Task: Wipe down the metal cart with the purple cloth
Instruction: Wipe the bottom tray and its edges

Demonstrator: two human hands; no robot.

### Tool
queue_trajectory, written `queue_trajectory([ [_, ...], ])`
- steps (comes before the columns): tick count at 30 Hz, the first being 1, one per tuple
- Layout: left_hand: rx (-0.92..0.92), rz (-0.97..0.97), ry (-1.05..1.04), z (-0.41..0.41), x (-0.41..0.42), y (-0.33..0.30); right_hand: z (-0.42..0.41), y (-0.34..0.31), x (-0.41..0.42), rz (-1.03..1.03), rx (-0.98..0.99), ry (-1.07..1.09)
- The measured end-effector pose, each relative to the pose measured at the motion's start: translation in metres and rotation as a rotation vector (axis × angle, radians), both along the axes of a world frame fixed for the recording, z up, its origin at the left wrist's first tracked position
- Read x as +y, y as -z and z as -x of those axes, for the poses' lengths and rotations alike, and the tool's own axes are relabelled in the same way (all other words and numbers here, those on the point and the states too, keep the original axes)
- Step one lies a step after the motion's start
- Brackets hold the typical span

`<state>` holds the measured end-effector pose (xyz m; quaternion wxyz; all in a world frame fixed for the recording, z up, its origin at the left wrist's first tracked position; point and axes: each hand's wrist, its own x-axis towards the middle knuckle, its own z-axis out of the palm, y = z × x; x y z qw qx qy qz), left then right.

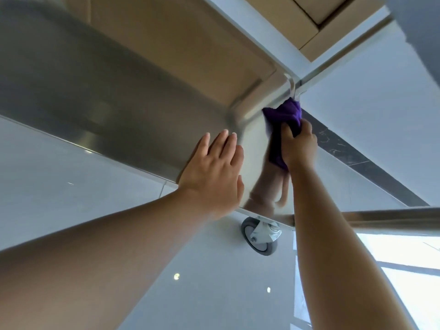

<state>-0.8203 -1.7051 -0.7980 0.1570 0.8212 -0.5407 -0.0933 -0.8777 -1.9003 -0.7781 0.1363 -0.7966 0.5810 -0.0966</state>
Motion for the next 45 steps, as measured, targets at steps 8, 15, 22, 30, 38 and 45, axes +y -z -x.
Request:
queue_trajectory([
  [8,0.049,0.023,0.004,-0.004,0.004,-0.002,0.049,0.007,0.084,0.071,0.156,0.079],
  [15,0.260,0.081,-0.013,-0.039,0.027,-0.019,0.009,0.005,0.103,0.056,0.231,0.109],
  [22,0.028,0.009,-0.120,-0.114,0.084,-0.024,-0.088,0.012,0.177,0.088,0.194,-0.182],
  [30,-0.017,-0.021,-0.105,-0.145,0.109,-0.023,-0.109,0.013,0.222,0.137,0.121,-0.495],
  [38,-0.092,-0.132,0.296,-0.091,0.090,-0.018,0.003,0.024,0.190,0.281,0.016,-0.351],
  [45,-0.164,-0.213,0.363,-0.063,0.081,-0.010,0.080,0.030,0.168,0.264,-0.107,-0.014],
])
